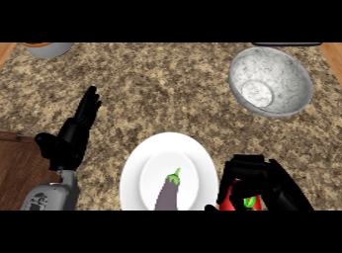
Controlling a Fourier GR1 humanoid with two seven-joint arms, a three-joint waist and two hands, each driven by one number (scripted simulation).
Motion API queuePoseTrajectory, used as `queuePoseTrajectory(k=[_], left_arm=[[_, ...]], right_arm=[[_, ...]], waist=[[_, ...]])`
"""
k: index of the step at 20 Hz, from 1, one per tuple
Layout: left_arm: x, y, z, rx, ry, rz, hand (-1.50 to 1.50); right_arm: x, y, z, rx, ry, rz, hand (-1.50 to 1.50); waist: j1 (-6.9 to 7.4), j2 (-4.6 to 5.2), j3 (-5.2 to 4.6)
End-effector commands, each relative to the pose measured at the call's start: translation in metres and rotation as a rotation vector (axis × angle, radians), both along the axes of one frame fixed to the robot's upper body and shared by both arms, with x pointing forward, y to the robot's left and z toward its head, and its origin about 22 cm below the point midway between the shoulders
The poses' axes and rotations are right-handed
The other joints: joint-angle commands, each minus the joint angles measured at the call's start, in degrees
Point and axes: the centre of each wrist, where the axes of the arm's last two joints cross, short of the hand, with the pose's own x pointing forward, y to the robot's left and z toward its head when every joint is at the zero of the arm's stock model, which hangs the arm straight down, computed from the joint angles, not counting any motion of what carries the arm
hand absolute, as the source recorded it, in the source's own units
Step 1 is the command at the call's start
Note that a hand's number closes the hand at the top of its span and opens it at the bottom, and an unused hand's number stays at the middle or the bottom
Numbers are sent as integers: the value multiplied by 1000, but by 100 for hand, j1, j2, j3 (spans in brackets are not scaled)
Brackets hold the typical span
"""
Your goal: Pick the tomato from the plate and place it in the bowl
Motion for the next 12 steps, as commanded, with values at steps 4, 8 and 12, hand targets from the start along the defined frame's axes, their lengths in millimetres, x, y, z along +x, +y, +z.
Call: queuePoseTrajectory(k=[4,8,12], left_arm=[[7,13,-4,9,19,-8,0],[5,-7,14,-3,-9,-15,0],[-5,-6,3,-1,17,-21,0]], right_arm=[[-9,-1,77,-56,-105,-160,150],[-3,12,118,-85,-80,-207,150],[31,13,140,-46,-69,-275,150]], waist=[[58,20,-5],[101,12,-6],[114,16,-2]])
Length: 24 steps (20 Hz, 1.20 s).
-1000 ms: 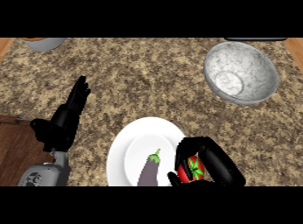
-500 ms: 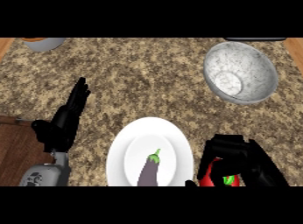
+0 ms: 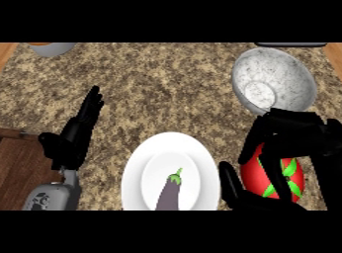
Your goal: Pick the tomato from the plate and place it in the bowl
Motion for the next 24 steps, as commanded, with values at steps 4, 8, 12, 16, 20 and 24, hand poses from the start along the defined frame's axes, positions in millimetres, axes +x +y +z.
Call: queuePoseTrajectory(k=[4,8,12,16,20,24], left_arm=[[-6,6,-3,1,-4,13,0],[-10,1,-7,-14,-9,-7,0],[9,4,-8,-17,-3,-13,0],[3,-1,-5,-6,-23,-8,0],[1,-18,-1,-3,2,-26,0],[-3,-8,-18,2,-13,-9,0]], right_arm=[[38,-15,41,-29,5,-120,150],[77,-25,43,-39,35,-159,150],[106,-36,24,-190,9,-254,150],[144,-48,17,-336,-16,-330,150],[166,-74,-18,-343,6,-380,150],[192,-107,-33,-341,12,-416,150]], waist=[[4,5,3],[15,11,4],[3,32,4],[70,48,4],[42,34,7],[64,47,6]])
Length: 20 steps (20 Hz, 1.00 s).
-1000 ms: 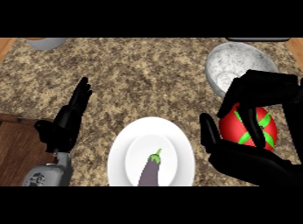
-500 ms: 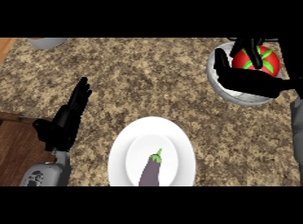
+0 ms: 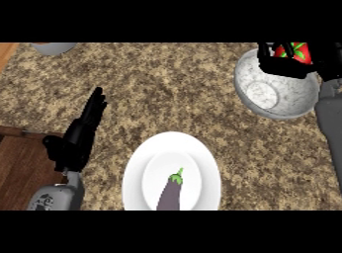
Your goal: Pick the tomato from the plate and place it in the bowl
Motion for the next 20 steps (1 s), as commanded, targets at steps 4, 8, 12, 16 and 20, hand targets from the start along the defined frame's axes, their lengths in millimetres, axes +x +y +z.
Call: queuePoseTrajectory(k=[4,8,12,16,20], left_arm=[[17,-2,3,-1,-8,3,0],[7,4,-5,3,-3,-9,0],[12,-4,19,1,-26,-10,0],[13,-11,0,-2,1,-3,0],[-2,17,-3,2,10,-7,0]], right_arm=[[37,-35,-48,-57,30,-49,150],[49,-61,-82,-88,72,-81,150],[56,-56,-107,59,241,-58,150],[63,-68,-106,121,328,77,-150],[58,-86,-111,224,254,141,-150]], waist=[[-13,5,0],[53,28,1],[78,25,5],[72,42,4],[28,1,2]])
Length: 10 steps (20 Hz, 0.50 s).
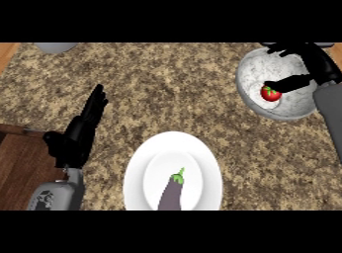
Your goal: Pick the tomato from the plate and place it in the bowl
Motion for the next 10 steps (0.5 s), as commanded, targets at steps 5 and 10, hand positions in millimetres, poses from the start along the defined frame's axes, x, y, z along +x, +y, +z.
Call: queuePoseTrajectory(k=[5,10], left_arm=[[-2,12,4,7,-5,-2,0],[-7,-16,5,-13,5,13,0]], right_arm=[[7,-7,17,289,-191,36,-150],[2,-38,28,393,-201,-26,-150]], waist=[[-42,-32,-2],[-70,-43,-3]])
